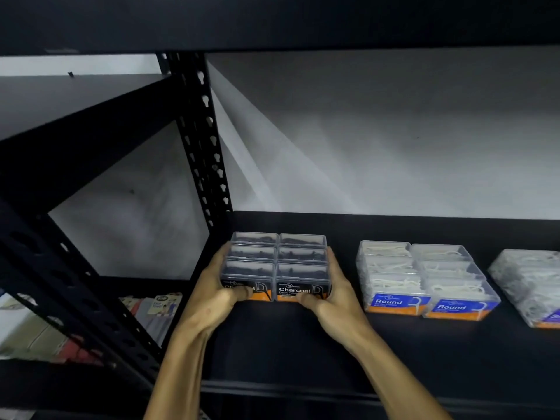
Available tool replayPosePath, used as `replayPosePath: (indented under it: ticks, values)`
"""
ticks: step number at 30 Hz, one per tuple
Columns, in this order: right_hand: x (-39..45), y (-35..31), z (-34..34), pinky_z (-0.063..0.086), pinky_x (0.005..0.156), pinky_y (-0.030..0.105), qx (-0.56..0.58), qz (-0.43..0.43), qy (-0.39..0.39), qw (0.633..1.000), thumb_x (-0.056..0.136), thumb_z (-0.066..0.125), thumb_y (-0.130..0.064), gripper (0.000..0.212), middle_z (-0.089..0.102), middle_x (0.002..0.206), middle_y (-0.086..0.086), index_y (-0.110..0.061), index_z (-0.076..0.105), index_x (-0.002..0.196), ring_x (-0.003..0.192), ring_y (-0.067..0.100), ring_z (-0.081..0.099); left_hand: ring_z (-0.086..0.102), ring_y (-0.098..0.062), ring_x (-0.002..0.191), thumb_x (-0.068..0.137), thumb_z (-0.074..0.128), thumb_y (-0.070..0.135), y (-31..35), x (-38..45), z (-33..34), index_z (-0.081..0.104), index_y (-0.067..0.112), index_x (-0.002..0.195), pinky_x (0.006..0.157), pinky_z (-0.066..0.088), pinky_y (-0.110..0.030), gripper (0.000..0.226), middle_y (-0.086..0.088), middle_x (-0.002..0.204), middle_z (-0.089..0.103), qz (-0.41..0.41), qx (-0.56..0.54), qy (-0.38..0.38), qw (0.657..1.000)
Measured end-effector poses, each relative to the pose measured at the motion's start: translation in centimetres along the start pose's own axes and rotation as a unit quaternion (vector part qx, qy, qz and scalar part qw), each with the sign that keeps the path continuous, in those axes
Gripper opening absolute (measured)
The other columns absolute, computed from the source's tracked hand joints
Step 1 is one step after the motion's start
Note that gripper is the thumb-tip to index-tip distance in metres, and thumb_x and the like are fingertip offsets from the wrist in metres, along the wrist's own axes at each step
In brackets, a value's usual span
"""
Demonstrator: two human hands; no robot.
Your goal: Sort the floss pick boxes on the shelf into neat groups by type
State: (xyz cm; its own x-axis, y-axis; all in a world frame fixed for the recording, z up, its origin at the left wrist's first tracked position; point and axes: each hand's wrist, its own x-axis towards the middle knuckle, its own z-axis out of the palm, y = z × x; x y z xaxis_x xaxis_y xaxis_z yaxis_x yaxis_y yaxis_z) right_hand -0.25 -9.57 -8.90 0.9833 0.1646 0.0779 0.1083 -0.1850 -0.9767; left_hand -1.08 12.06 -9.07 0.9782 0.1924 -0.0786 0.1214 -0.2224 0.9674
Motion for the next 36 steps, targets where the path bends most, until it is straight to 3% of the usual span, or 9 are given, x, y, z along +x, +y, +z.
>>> replayPosePath:
  ticks: [6, 10, 14, 18, 21, 24, 29, 34, 36]
  values:
    - [0.1, 0.1, -0.1, 0.039, 0.078, -0.001, -0.009, 0.003, -0.010, 1.000, 0.078, 0.069, 0.005, 0.081, 0.065, 0.105, -0.030, -0.057, 0.036, 0.117, 0.100, -0.016, 0.057, 0.057, -0.002, 0.116, 0.072, 0.071, -0.017, 0.5, -0.1, 0.0, 0.038, 0.027, 0.150, 0.107, 0.043, -0.032, 0.095, 0.013, 0.124, 0.064, 0.006, 0.019, -0.006, 1.000]
    - [0.3, 0.3, -0.3, 0.038, 0.077, -0.003, -0.012, 0.006, -0.021, 1.000, 0.078, 0.071, 0.002, 0.080, 0.064, 0.104, -0.031, -0.058, 0.035, 0.117, 0.100, -0.019, 0.055, 0.056, -0.007, 0.120, 0.073, 0.072, -0.015, 0.4, -0.2, -0.1, 0.035, 0.027, 0.152, 0.110, 0.041, -0.036, 0.096, 0.012, 0.128, 0.062, 0.007, 0.025, -0.012, 1.000]
    - [0.4, 0.7, -0.3, 0.038, 0.079, -0.002, -0.021, 0.010, -0.017, 1.000, 0.077, 0.072, 0.000, 0.085, 0.063, 0.111, -0.026, -0.054, 0.030, 0.128, 0.102, -0.017, 0.055, 0.055, -0.002, 0.120, 0.075, 0.071, -0.015, 0.4, -0.5, 0.0, 0.037, 0.032, 0.148, 0.107, 0.041, -0.030, 0.093, 0.019, 0.126, 0.060, 0.016, 0.022, -0.006, 1.000]
    - [0.7, 1.2, -0.1, 0.036, 0.083, -0.003, -0.017, 0.027, -0.019, 0.999, 0.077, 0.074, -0.005, 0.098, 0.057, 0.118, -0.029, -0.042, 0.015, 0.146, 0.107, -0.020, 0.050, 0.049, -0.005, 0.127, 0.077, 0.069, -0.016, 0.3, -0.5, -0.1, 0.024, 0.029, 0.156, 0.111, 0.038, -0.033, 0.102, 0.019, 0.136, 0.051, 0.012, 0.007, -0.008, 1.000]
    - [0.8, 1.2, -0.1, 0.039, 0.086, 0.005, -0.026, 0.010, -0.014, 1.000, 0.075, 0.074, -0.002, 0.091, 0.061, 0.114, -0.029, -0.055, 0.027, 0.134, 0.108, -0.013, 0.055, 0.051, -0.005, 0.125, 0.077, 0.068, -0.018, 0.2, -0.5, 0.0, 0.025, 0.030, 0.155, 0.109, 0.040, -0.033, 0.101, 0.023, 0.132, 0.052, 0.019, 0.004, -0.005, 1.000]
    - [0.7, 1.0, -0.2, 0.042, 0.082, 0.004, -0.032, -0.001, -0.014, 0.999, 0.075, 0.073, 0.000, 0.087, 0.062, 0.111, -0.030, -0.063, 0.031, 0.117, 0.106, -0.013, 0.056, 0.052, -0.002, 0.122, 0.077, 0.067, -0.018, 0.2, -0.6, 0.0, 0.027, 0.029, 0.155, 0.109, 0.041, -0.033, 0.099, 0.024, 0.131, 0.052, 0.028, 0.004, -0.005, 1.000]
    - [0.4, 0.8, -0.2, 0.038, 0.081, -0.003, -0.024, 0.003, -0.017, 1.000, 0.076, 0.074, 0.000, 0.099, 0.057, 0.113, -0.031, -0.060, 0.014, 0.126, 0.106, -0.020, 0.051, 0.050, 0.012, 0.115, 0.077, 0.065, -0.019, 0.2, -0.8, 0.1, 0.028, 0.028, 0.154, 0.105, 0.042, -0.027, 0.098, 0.030, 0.129, 0.049, 0.040, 0.009, -0.007, 0.999]
    - [0.0, 0.5, -0.5, 0.034, 0.079, -0.006, -0.041, -0.014, -0.022, 0.999, 0.077, 0.073, 0.000, 0.101, 0.050, 0.113, -0.036, -0.061, 0.008, 0.126, 0.103, -0.028, 0.046, 0.049, 0.000, 0.127, 0.077, 0.067, -0.018, -0.3, -0.7, -0.2, 0.029, 0.029, 0.154, 0.107, 0.041, -0.029, 0.098, 0.026, 0.135, 0.049, 0.051, 0.011, 0.000, 0.999]
    - [-0.2, 0.3, -0.6, 0.033, 0.078, -0.007, -0.057, -0.023, -0.020, 0.998, 0.077, 0.072, 0.002, 0.099, 0.047, 0.110, -0.040, -0.066, 0.012, 0.118, 0.102, -0.030, 0.044, 0.047, 0.004, 0.126, 0.078, 0.067, -0.018, -0.2, -0.8, -0.2, 0.028, 0.028, 0.154, 0.109, 0.040, -0.030, 0.097, 0.029, 0.136, 0.046, 0.055, 0.013, -0.001, 0.998]
